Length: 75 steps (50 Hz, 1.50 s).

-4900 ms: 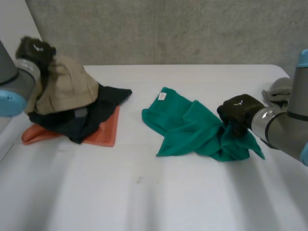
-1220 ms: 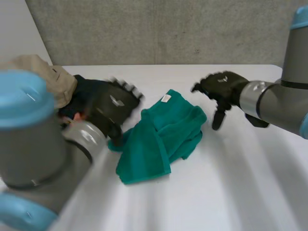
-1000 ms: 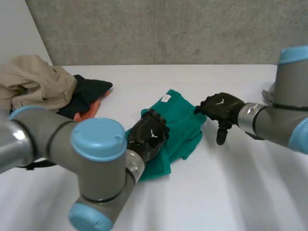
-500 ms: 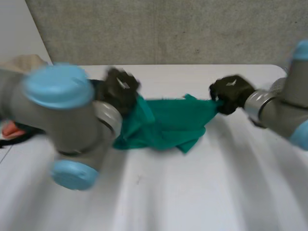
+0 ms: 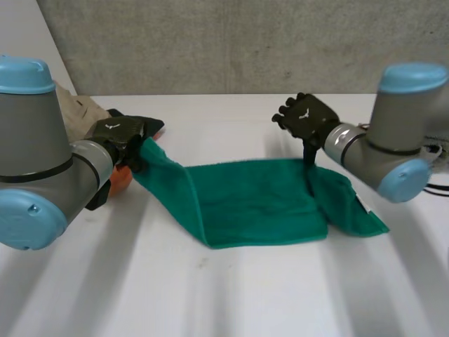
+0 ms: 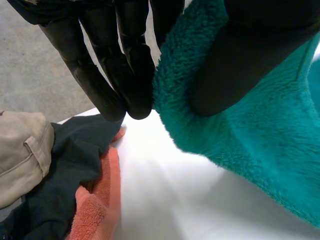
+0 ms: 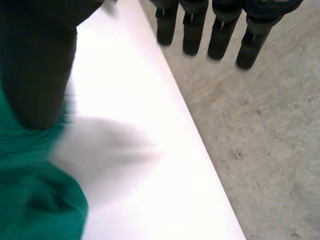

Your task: Fold the laundry.

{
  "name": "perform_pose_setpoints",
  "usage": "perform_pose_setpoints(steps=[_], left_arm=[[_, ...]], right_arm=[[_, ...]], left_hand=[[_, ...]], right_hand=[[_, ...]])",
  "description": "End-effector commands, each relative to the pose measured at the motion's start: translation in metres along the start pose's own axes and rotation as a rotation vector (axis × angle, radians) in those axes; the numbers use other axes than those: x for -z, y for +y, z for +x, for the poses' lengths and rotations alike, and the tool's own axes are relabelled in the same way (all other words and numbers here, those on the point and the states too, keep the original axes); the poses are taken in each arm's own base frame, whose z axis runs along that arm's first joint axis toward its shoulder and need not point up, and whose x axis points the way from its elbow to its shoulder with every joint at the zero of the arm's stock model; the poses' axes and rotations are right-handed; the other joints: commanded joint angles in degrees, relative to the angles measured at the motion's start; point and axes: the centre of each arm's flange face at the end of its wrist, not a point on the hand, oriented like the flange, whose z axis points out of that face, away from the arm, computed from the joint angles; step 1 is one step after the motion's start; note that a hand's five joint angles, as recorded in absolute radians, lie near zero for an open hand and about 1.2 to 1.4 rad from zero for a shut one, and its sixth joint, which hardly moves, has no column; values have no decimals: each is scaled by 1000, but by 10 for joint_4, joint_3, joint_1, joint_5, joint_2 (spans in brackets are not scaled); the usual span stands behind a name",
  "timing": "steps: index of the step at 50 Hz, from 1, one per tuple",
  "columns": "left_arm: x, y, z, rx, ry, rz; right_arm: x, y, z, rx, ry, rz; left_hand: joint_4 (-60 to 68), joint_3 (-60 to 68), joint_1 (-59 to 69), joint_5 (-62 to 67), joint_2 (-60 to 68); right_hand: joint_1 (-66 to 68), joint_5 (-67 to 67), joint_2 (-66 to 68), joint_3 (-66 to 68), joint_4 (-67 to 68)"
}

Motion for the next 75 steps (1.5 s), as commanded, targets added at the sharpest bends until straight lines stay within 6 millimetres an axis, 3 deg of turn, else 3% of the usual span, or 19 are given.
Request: perform_pose_setpoints(steps=[1,6,10,14,18,23,32,35,37,43,49,53,57,61,63,67,70,71,75], left_arm=[[24,-19,9,-4,35,58],[49,-47,15,-7,59,160],[71,-72,25,-3,95,254],[92,-95,34,2,129,342],[117,-117,46,8,169,407],[137,-135,55,22,201,447],[159,-152,63,39,228,493],[159,-154,59,49,204,502],[153,-152,54,52,177,493],[121,-127,32,32,78,382],[53,-50,9,-53,-11,76],[17,-8,-4,-98,-25,-73],[-9,23,-5,-119,12,-169],[-28,33,6,-126,56,-186],[-36,31,11,-128,65,-167],[-51,-1,17,-126,51,-41],[-56,-49,16,-118,18,138],[-57,-77,13,-100,-13,252],[-49,-148,-13,-22,-144,562]], right_arm=[[-2,13,13,-70,155,-130],[57,-29,50,-396,274,-126],[99,-36,55,-596,277,-136],[129,-34,26,-696,151,-205],[156,-22,-20,-753,-19,-335],[161,-8,-57,-769,-78,-353],[128,16,-90,-733,-10,-249],[119,27,-91,-721,28,-267],[112,33,-80,-715,83,-269],[118,25,-40,-598,170,-245],[151,-20,15,-304,117,-156],[159,-17,34,-284,41,-245],[154,-6,25,-315,-117,-378],[137,0,11,-261,-254,-447],[127,3,9,-221,-273,-459],[94,9,28,-121,-164,-448],[66,-2,61,-48,38,-368],[55,-15,84,-11,170,-290],[47,-57,142,46,498,-53]], left_hand=[[116,123,149,130,118],[116,123,149,130,118],[116,123,149,130,118],[116,123,149,130,118],[116,123,149,130,118],[116,123,149,130,118],[116,123,149,130,118],[116,123,149,130,118],[116,123,149,130,118],[116,123,149,130,118],[116,123,149,130,118],[116,123,149,130,118],[116,123,149,130,118],[116,123,149,130,118],[116,123,149,130,118],[116,123,149,130,118],[116,123,149,130,118],[116,123,149,130,118],[116,123,149,130,118]], right_hand=[[-59,-59,-56,-65,-65],[-59,-59,-56,-65,-65],[-59,-59,-56,-65,-65],[-46,-46,-42,-51,-52],[11,11,15,6,5],[-2,-2,2,-7,-8],[15,15,18,9,9],[291,291,295,286,285],[638,638,642,633,632],[641,641,644,635,635],[641,641,644,635,635],[641,641,644,635,635],[641,641,644,635,635],[641,641,644,635,635],[641,641,644,635,635],[641,641,644,635,635],[641,641,644,635,635],[641,641,644,635,635],[641,641,644,635,635]])
